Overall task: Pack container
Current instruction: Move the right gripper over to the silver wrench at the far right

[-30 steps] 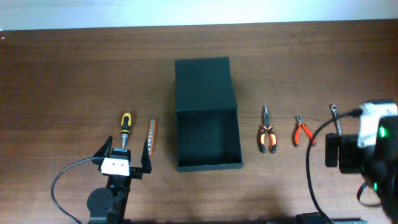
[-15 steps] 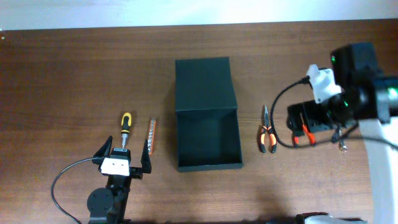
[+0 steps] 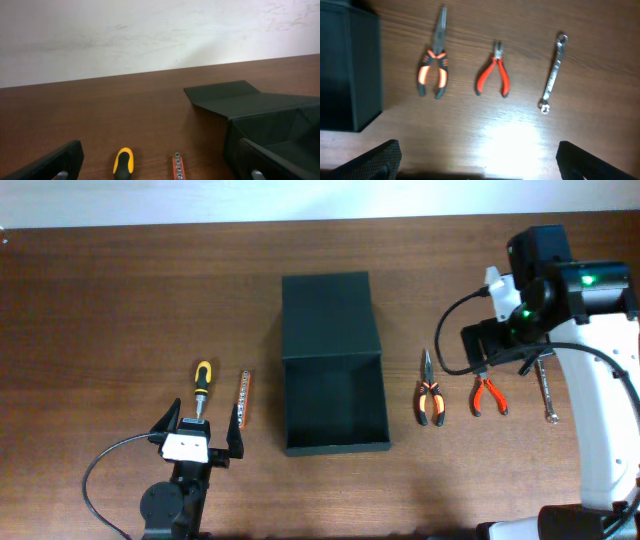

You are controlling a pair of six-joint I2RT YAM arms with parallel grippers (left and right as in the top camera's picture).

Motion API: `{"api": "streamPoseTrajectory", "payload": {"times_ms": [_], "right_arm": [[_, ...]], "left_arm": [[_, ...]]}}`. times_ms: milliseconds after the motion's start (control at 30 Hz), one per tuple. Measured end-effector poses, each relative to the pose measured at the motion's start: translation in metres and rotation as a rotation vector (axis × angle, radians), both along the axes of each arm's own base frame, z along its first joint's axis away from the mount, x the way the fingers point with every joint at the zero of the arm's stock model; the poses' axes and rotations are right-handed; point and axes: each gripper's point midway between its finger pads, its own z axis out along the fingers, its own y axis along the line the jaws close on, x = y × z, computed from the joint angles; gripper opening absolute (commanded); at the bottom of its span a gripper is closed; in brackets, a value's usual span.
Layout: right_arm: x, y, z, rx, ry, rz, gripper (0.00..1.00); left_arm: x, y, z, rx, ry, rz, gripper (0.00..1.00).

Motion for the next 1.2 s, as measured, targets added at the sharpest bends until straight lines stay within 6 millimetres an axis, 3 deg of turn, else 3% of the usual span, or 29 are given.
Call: {"api": "streamPoseTrajectory", "payload": {"times_ms": [133,333,567,733,1067,1200], "right_arm": [[-0.003,-0.034,0.0,-0.017,0.001,-0.099,0.99],[-0.007,-0.103,0.003,-0.017,-0.051,-0.296,0.99],[0.006,-0.146,0.012,0.087,-0.212,-0.211,0.99],[0.006,-0.163,0.002,0.109,-0.202,-0.197,0.99],[0.026,-0.171,-0.077,0.18,0.011,-0.246,0.99],[0.028,-0.17,-0.094,0.162,0.074,-0.264,0.99]], "left_arm": [[0.0,0.0,0.0,0.0,0.0,0.0,0.99],[0.0,0.0,0.0,0.0,0.0,0.0,0.99],[0.0,0.0,0.0,0.0,0.0,0.0,0.99],[0.0,0.0,0.0,0.0,0.0,0.0,0.99],[0.0,0.0,0.0,0.0,0.0,0.0,0.99],[0.0,0.0,0.0,0.0,0.0,0.0,0.99]]}}
